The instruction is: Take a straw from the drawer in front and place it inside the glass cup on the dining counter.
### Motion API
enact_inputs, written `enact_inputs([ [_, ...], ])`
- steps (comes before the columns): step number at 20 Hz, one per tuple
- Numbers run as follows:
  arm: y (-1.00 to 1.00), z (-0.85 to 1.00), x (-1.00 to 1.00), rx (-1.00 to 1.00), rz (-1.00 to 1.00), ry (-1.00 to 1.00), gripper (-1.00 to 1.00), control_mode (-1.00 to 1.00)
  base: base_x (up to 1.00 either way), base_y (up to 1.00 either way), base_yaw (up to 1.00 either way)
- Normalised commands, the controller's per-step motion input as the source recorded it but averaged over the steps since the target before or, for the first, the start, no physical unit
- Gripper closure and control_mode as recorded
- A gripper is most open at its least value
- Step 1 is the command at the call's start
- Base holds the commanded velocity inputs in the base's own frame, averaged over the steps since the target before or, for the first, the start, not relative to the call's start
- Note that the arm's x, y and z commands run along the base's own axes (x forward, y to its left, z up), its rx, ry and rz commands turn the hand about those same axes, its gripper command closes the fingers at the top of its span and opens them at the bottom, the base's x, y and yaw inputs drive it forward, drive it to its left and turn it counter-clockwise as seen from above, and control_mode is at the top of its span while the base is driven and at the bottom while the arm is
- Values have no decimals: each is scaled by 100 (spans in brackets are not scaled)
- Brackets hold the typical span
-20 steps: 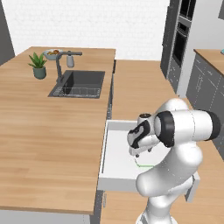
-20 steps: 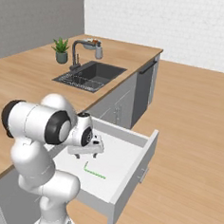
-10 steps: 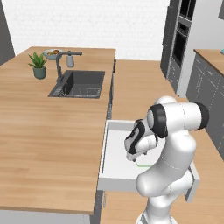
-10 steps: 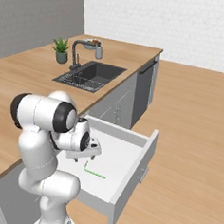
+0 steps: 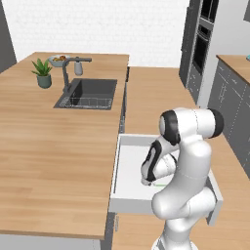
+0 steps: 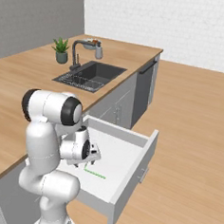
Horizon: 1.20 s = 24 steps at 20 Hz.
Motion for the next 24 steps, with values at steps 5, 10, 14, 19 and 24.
enact_inputs([
  [5,0,-16,0,0,0,-5,-100,-100,0,0,0],
  [10,0,-19,0,0,0,-1,-100,-100,0,0,0],
  [14,-2,-24,1,0,0,0,-100,-100,0,0,0],
  [19,-4,-27,11,1,0,0,-100,-100,0,0,0],
  [24,-5,-38,12,2,0,0,-100,-100,0,0,0],
])
